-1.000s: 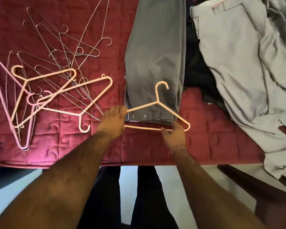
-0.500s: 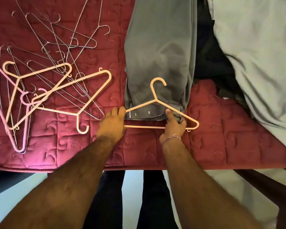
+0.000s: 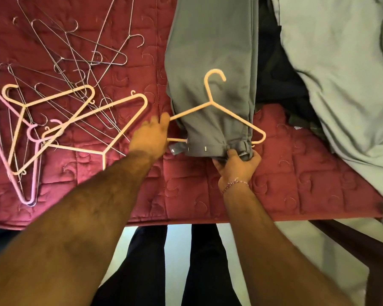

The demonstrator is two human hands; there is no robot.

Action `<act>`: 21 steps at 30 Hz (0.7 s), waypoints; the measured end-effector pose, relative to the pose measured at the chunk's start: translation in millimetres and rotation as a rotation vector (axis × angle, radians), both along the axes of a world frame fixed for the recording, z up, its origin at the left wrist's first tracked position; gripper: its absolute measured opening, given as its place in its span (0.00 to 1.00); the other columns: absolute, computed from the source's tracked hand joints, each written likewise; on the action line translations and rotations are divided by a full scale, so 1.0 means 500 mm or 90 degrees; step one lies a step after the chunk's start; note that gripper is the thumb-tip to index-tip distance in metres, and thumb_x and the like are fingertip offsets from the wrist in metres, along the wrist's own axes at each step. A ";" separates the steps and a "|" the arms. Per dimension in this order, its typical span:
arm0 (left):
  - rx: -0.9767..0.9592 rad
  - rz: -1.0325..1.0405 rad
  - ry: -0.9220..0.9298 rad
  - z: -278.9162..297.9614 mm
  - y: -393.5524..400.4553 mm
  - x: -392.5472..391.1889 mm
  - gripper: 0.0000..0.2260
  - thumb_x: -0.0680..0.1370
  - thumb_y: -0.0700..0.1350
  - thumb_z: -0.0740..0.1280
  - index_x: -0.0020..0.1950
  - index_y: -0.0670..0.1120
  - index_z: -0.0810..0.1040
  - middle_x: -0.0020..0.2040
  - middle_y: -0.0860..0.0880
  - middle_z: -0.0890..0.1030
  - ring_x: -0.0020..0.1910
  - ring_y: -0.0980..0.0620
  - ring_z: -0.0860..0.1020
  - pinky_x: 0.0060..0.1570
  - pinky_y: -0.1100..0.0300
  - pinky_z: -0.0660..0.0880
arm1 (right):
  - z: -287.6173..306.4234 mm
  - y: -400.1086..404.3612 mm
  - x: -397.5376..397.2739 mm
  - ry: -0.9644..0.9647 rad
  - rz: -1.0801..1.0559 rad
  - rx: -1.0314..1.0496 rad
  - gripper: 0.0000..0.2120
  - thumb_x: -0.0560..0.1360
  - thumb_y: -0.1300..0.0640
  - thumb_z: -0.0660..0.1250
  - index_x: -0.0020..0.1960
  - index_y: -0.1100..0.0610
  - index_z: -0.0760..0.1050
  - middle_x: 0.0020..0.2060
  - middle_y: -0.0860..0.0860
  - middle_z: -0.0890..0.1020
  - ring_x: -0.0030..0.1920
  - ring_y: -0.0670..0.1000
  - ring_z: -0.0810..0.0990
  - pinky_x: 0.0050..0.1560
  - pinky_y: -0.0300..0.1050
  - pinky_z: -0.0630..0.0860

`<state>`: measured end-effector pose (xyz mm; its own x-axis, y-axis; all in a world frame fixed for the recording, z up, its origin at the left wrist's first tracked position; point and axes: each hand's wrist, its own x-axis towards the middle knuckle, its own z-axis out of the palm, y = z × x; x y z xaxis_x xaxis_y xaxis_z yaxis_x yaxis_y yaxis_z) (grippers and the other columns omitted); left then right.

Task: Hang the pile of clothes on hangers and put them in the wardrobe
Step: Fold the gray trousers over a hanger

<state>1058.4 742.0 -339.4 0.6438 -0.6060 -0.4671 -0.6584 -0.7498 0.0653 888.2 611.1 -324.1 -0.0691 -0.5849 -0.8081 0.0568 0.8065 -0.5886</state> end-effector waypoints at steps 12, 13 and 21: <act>-0.092 0.007 -0.167 0.086 -0.141 0.176 0.30 0.72 0.37 0.72 0.69 0.44 0.62 0.59 0.39 0.74 0.55 0.35 0.76 0.42 0.40 0.78 | 0.094 0.016 -0.116 -0.011 0.115 -0.048 0.24 0.77 0.75 0.65 0.68 0.56 0.66 0.54 0.54 0.80 0.47 0.54 0.83 0.36 0.55 0.84; -0.100 0.011 -0.172 0.089 -0.148 0.185 0.29 0.72 0.37 0.72 0.69 0.44 0.62 0.59 0.39 0.74 0.55 0.35 0.75 0.43 0.40 0.78 | 0.097 0.023 -0.135 -0.012 0.146 -0.040 0.24 0.77 0.75 0.65 0.68 0.57 0.66 0.54 0.54 0.81 0.47 0.55 0.83 0.38 0.58 0.85; -0.255 0.113 -0.126 0.126 -0.155 0.253 0.23 0.69 0.36 0.75 0.60 0.42 0.70 0.57 0.38 0.77 0.54 0.35 0.75 0.54 0.43 0.73 | 0.084 0.085 -0.277 0.062 0.296 0.059 0.18 0.76 0.75 0.69 0.59 0.57 0.72 0.54 0.61 0.80 0.49 0.62 0.82 0.40 0.55 0.84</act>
